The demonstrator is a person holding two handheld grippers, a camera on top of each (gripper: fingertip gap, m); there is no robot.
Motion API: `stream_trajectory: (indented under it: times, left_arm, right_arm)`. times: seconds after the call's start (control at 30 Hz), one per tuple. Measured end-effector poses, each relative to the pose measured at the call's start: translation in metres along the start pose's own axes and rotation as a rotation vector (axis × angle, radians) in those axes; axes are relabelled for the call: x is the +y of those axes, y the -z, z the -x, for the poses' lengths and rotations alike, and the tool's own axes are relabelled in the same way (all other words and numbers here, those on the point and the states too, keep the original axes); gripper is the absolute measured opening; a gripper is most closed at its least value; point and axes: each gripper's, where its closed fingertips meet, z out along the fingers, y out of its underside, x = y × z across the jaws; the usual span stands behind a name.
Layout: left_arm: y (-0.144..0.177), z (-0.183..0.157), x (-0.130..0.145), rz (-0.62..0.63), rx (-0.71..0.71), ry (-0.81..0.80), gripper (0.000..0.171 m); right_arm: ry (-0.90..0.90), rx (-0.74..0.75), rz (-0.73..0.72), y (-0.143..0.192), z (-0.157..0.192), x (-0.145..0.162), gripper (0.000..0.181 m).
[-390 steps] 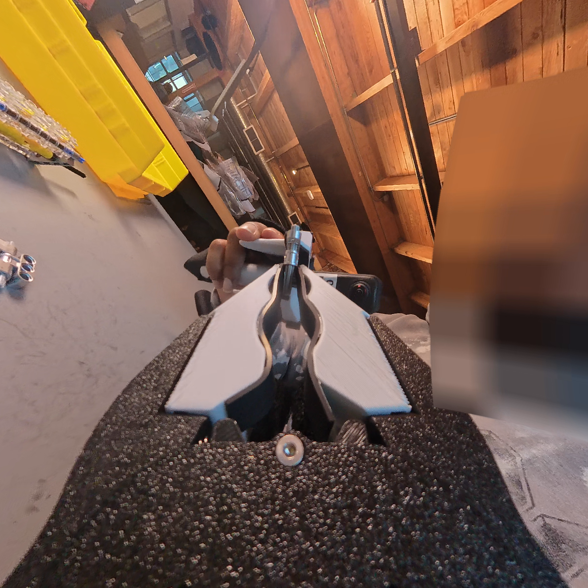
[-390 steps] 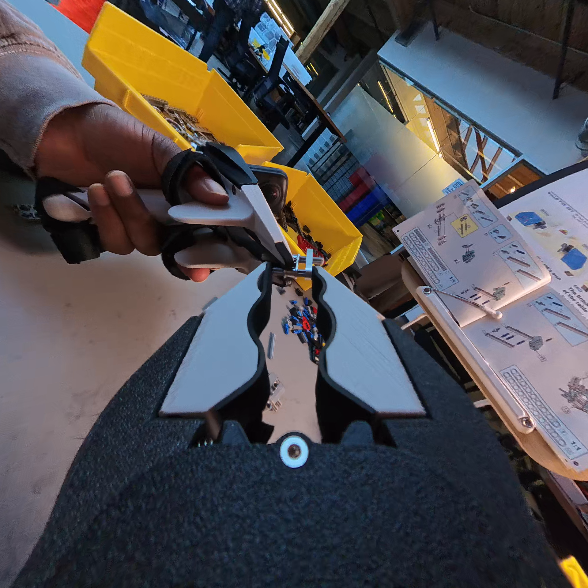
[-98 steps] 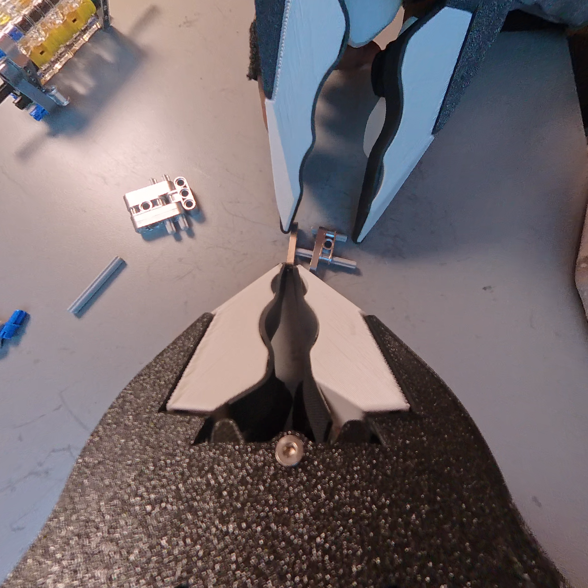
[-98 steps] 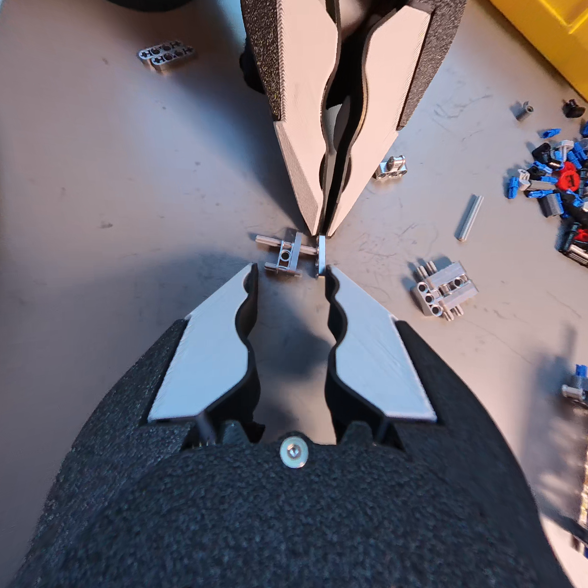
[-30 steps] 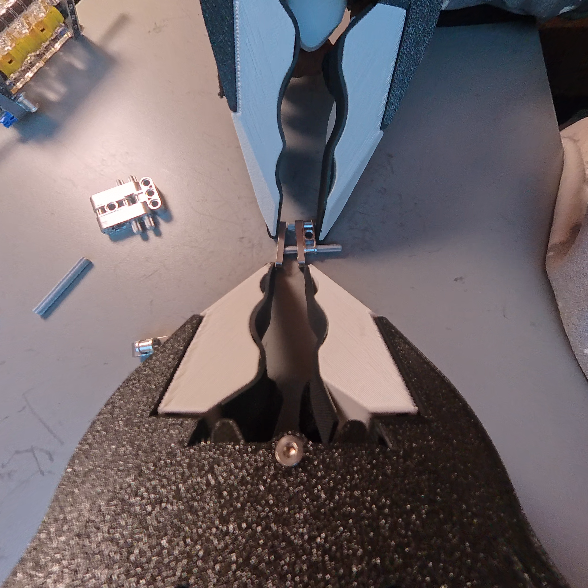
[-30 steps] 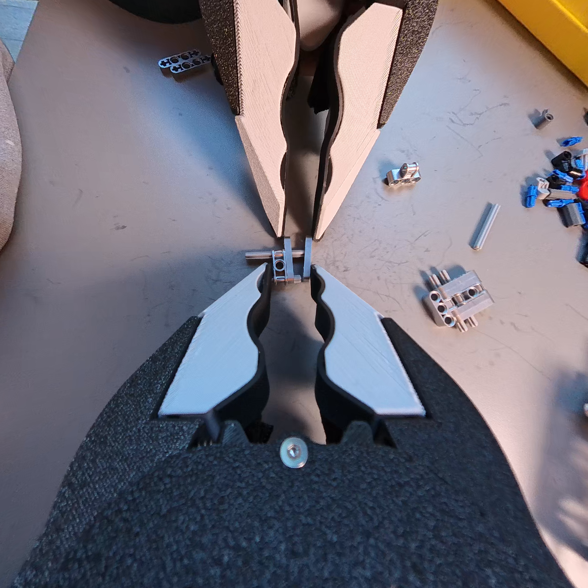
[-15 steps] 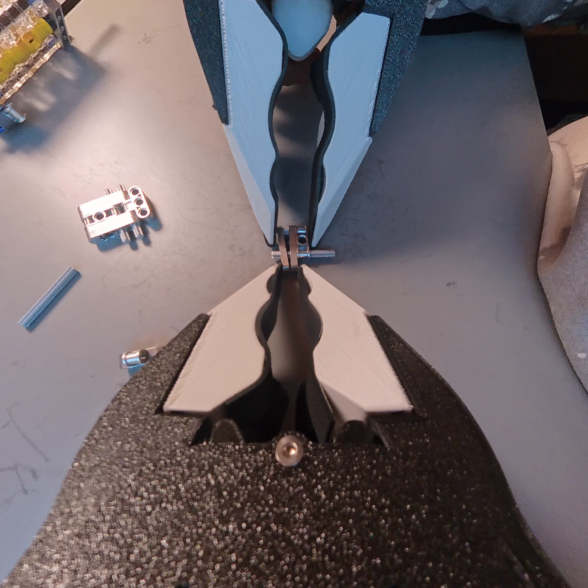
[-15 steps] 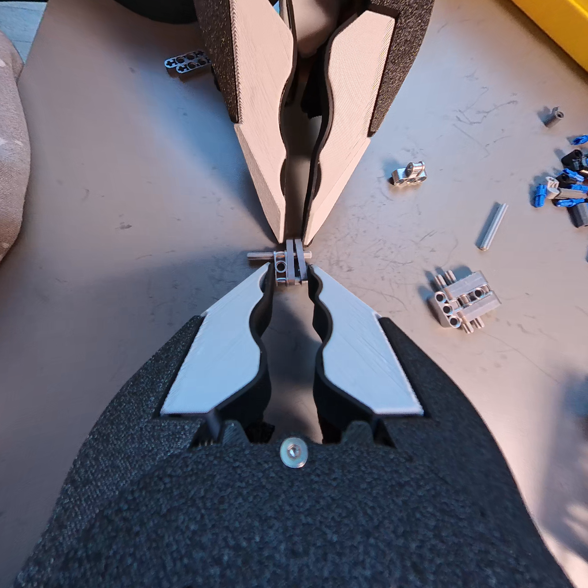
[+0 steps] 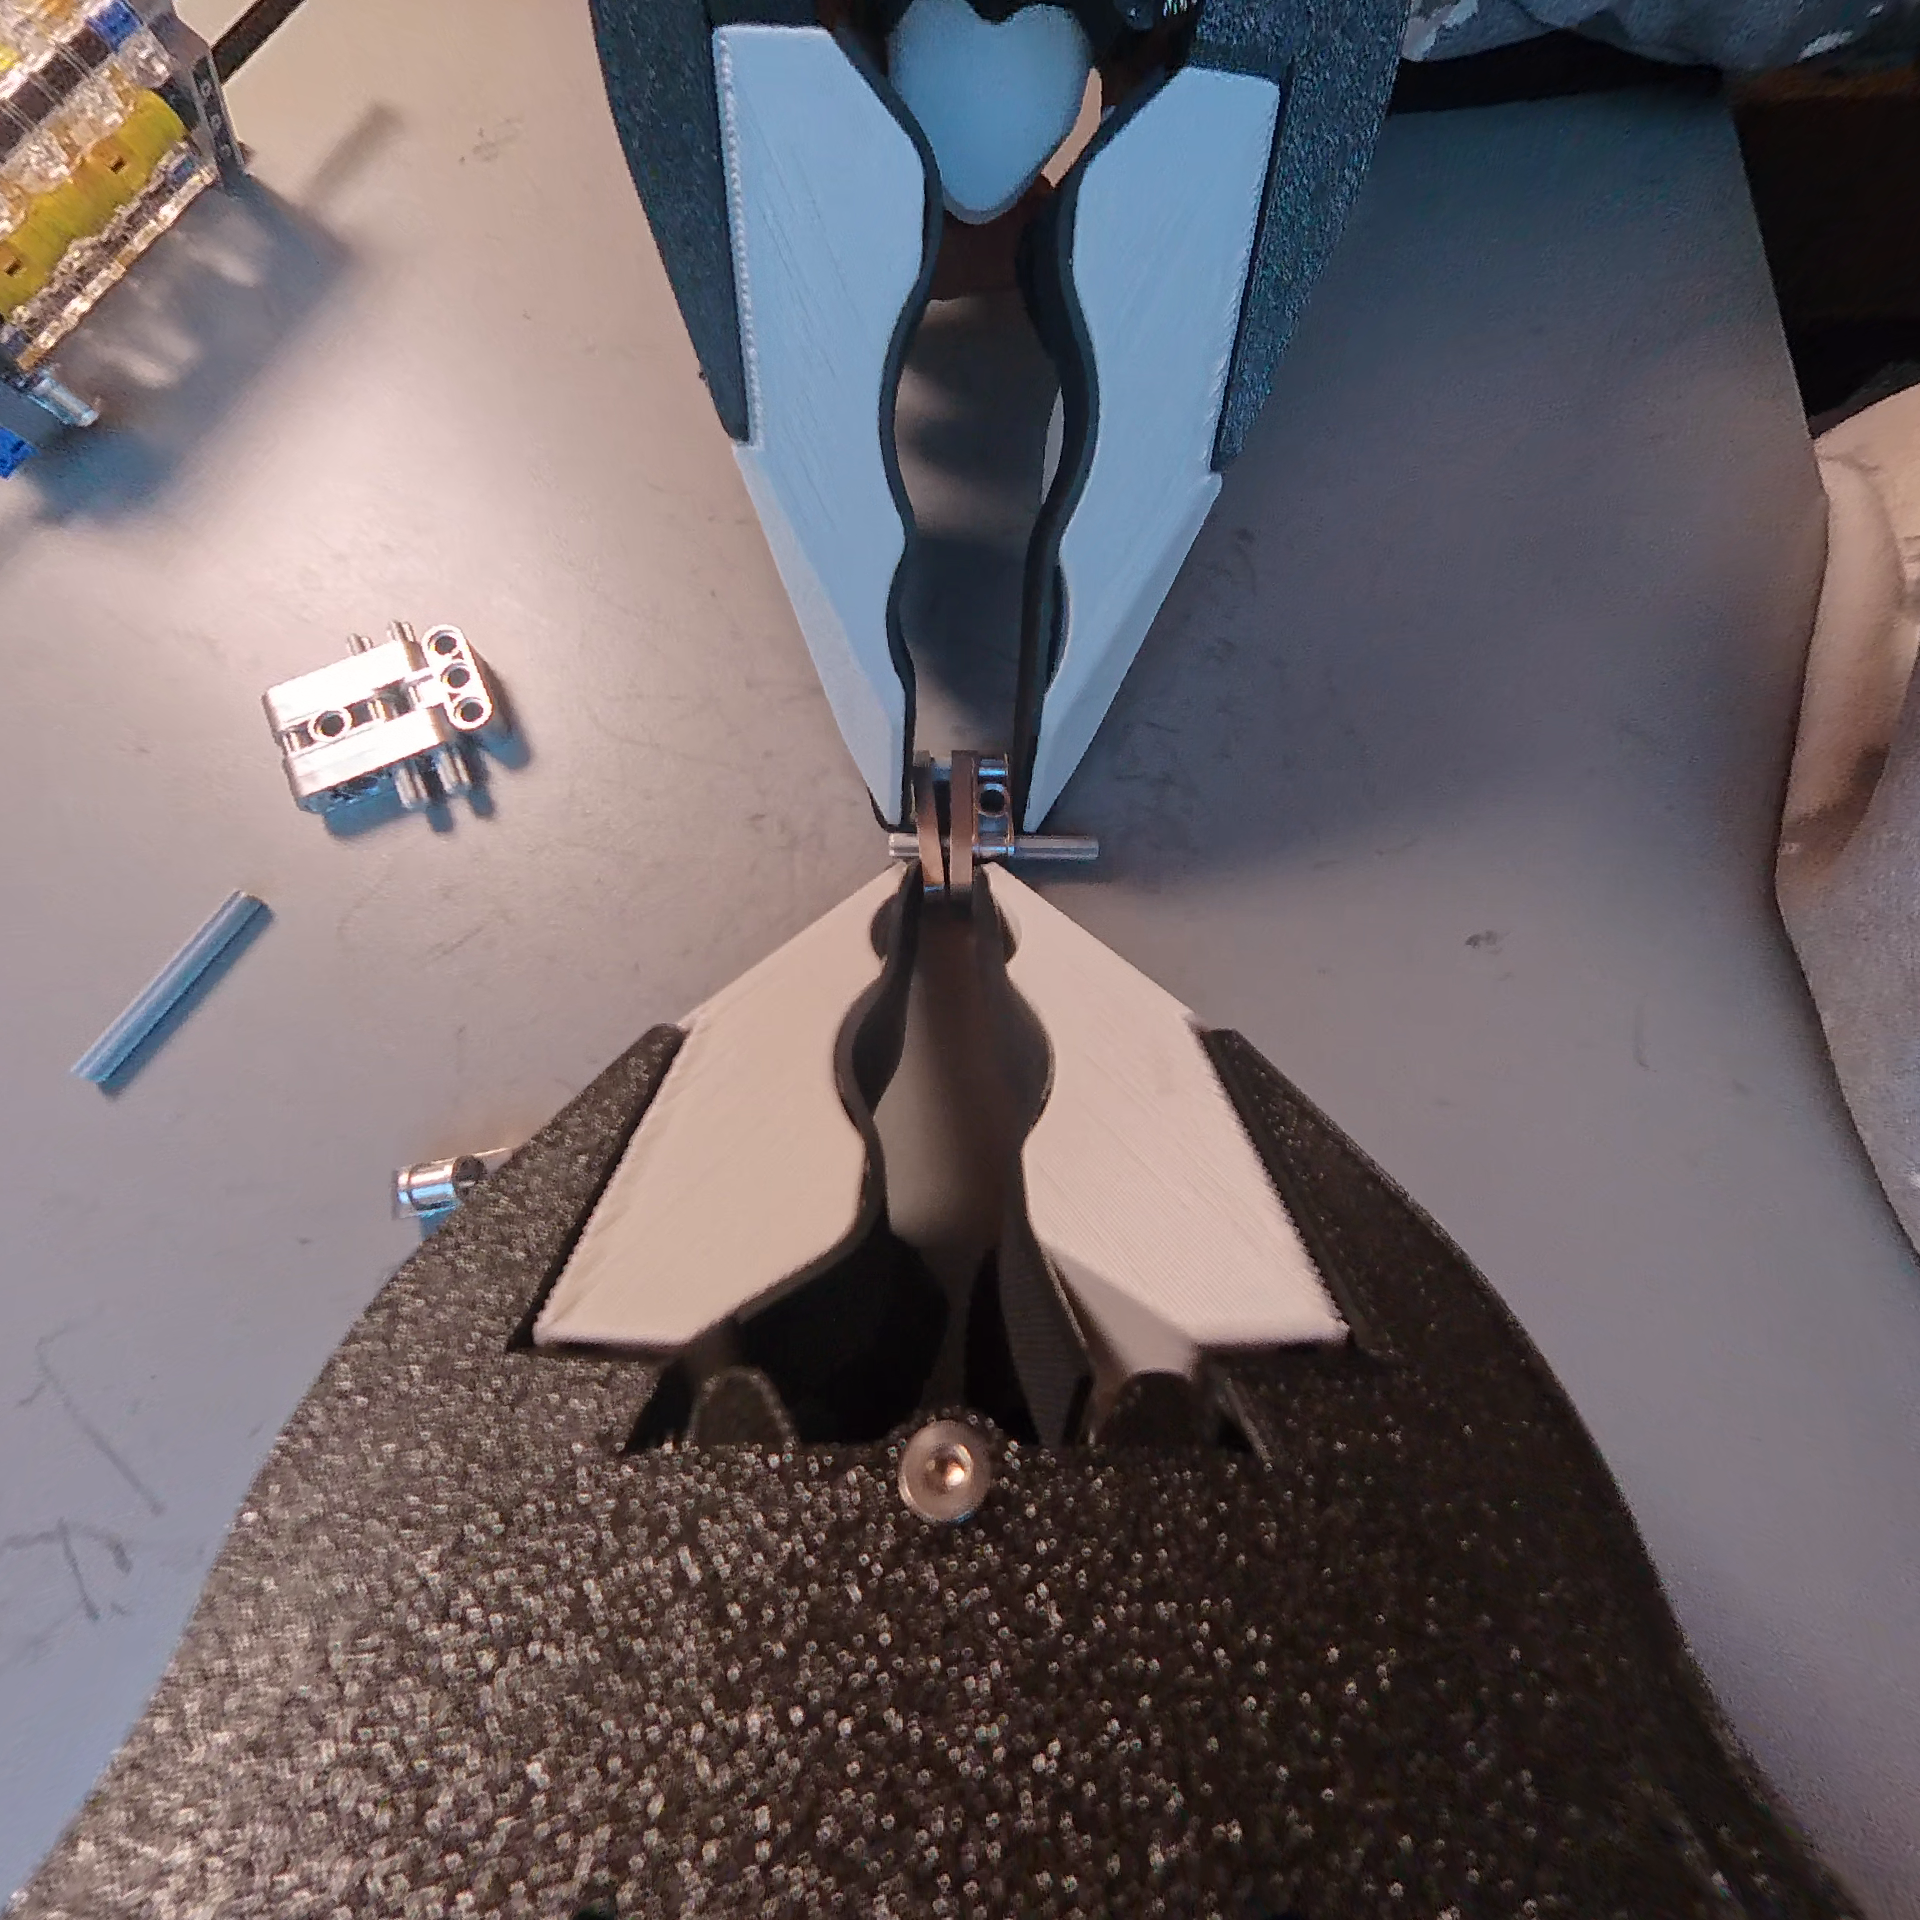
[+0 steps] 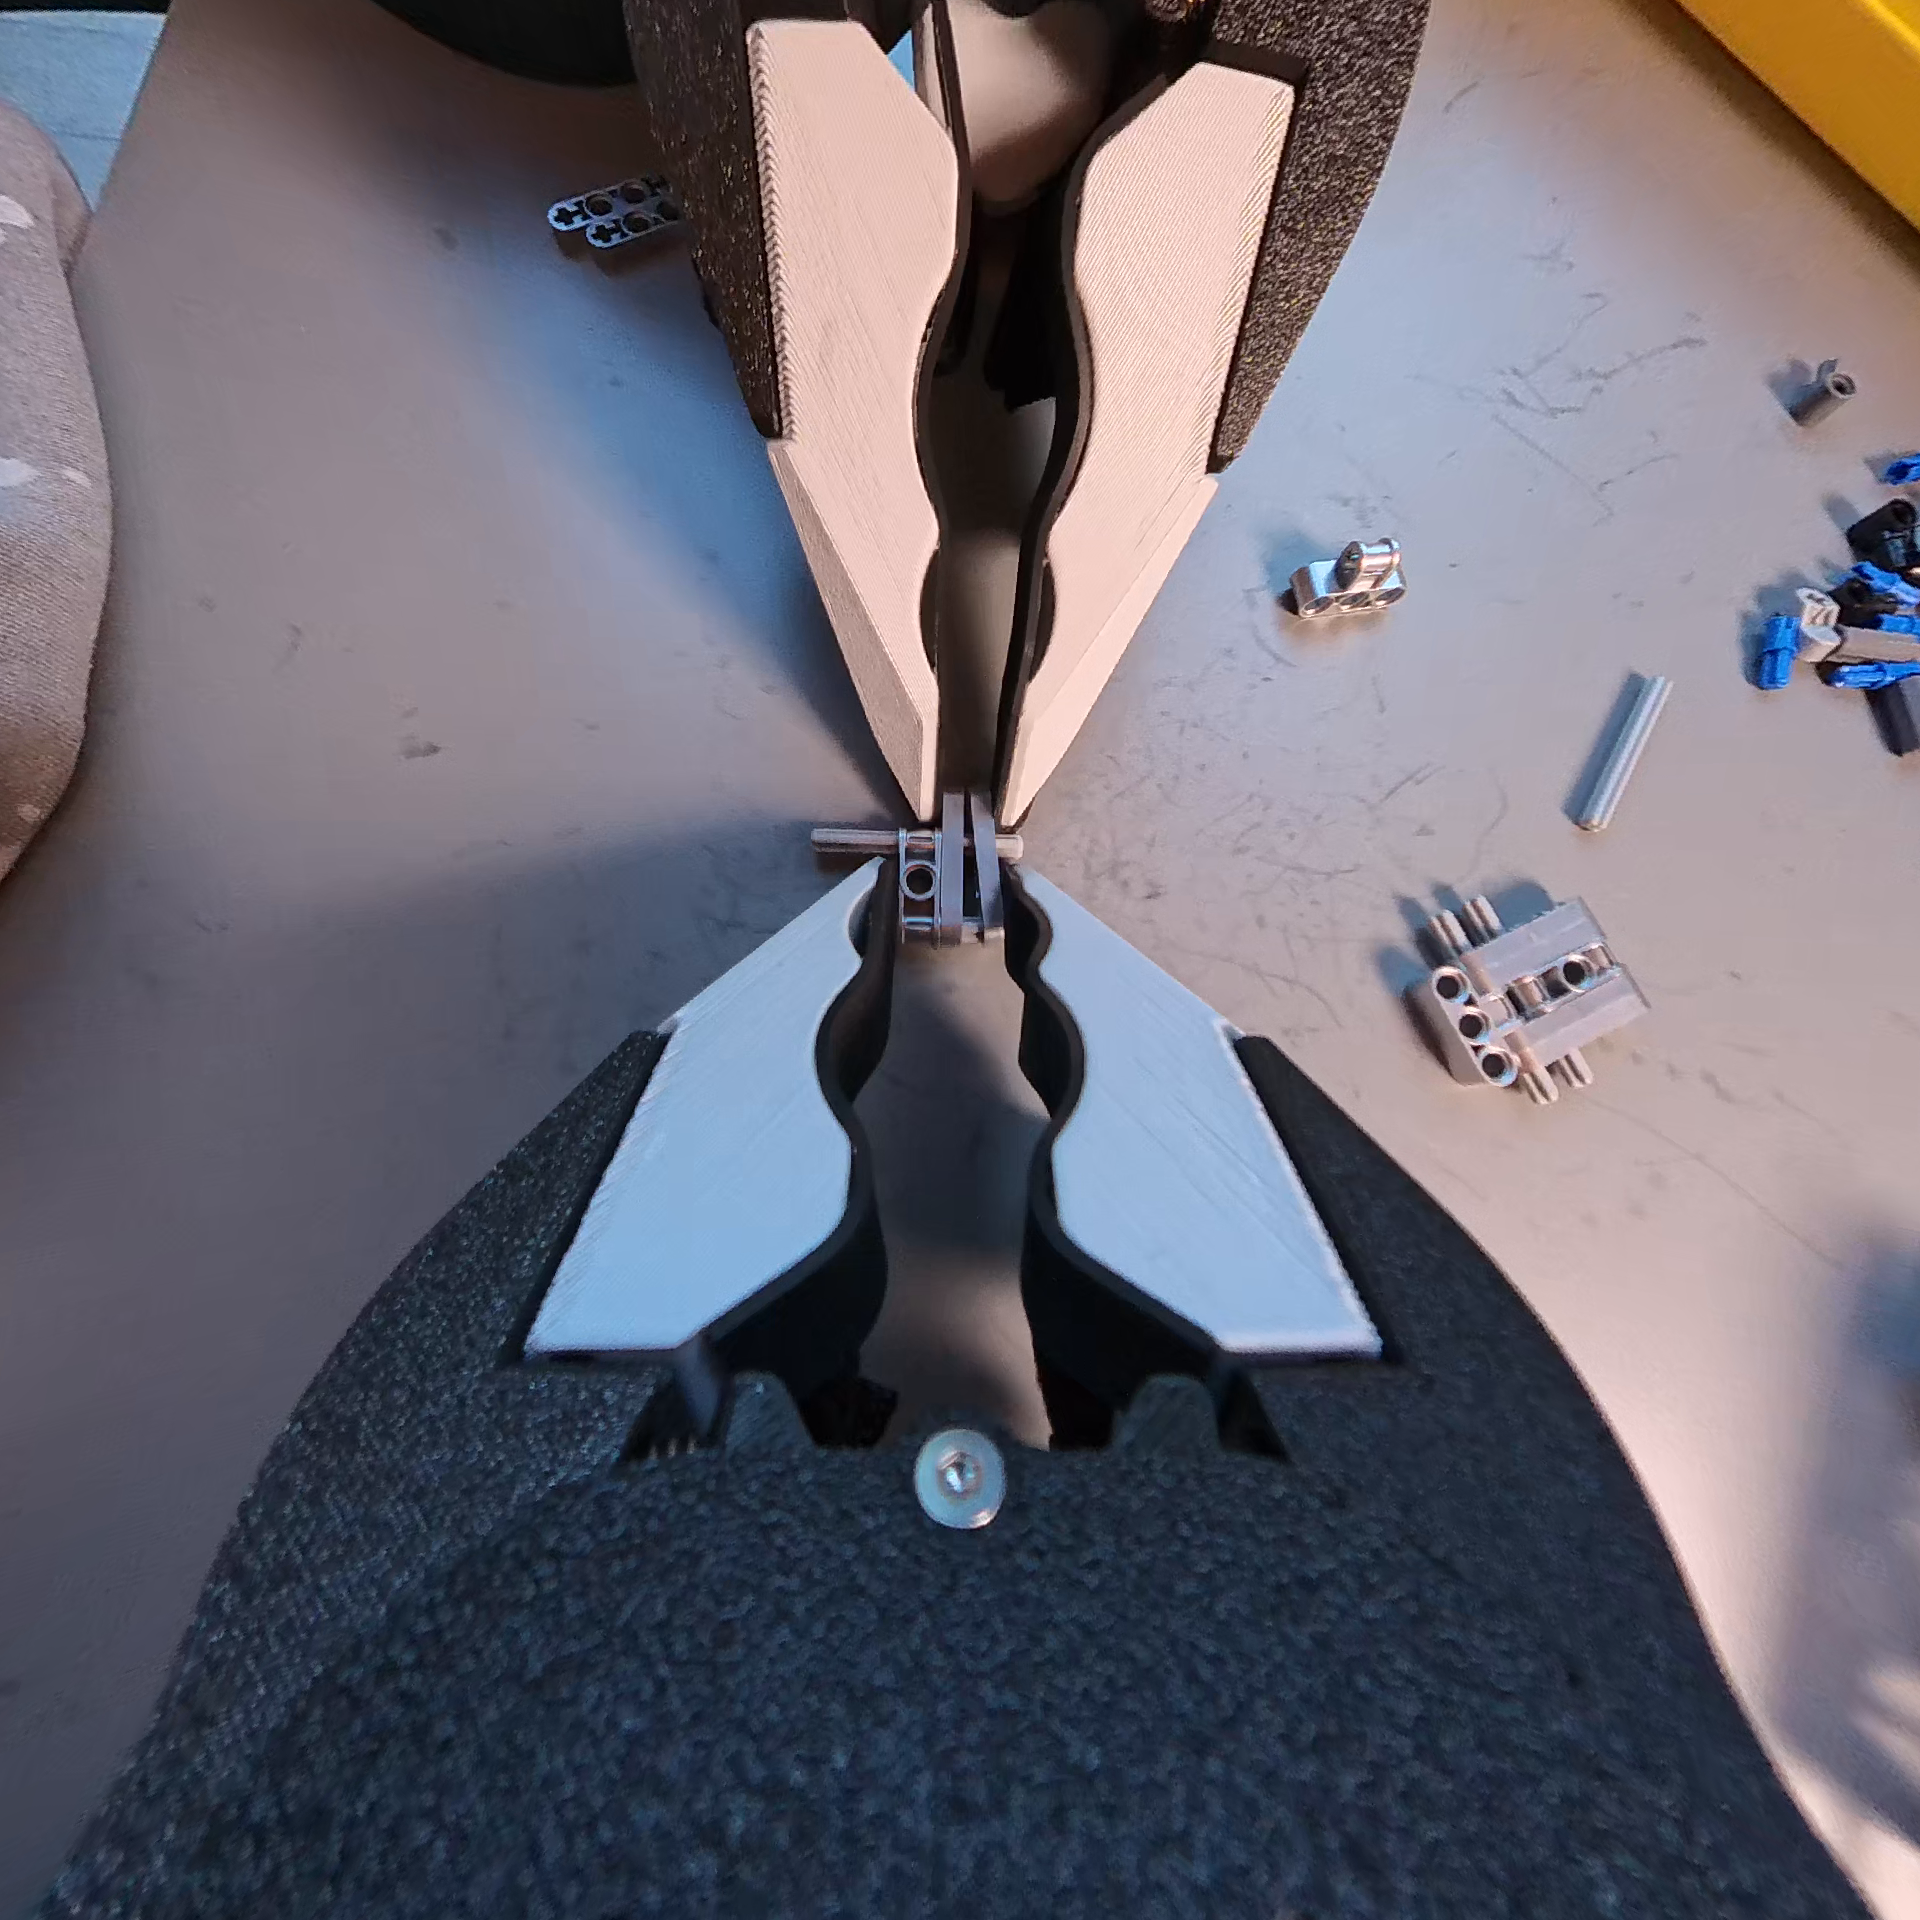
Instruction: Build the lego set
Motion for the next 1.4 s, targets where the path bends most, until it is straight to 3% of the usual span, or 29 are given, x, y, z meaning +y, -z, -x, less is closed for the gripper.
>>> stream_trajectory:
  times: [0.4,1.4]
  left_arm:
    - [0.001,0.001,0.0,-0.01,-0.024,-0.04,0.006]
    - [0.011,0.005,0.0,-0.044,-0.022,0.008,0.006]
  right_arm:
    - [0.026,0.018,-0.017,0.004,-0.002,0.0,0.026]
    - [0.007,0.028,0.001,0.0,-0.003,-0.001,0.023]
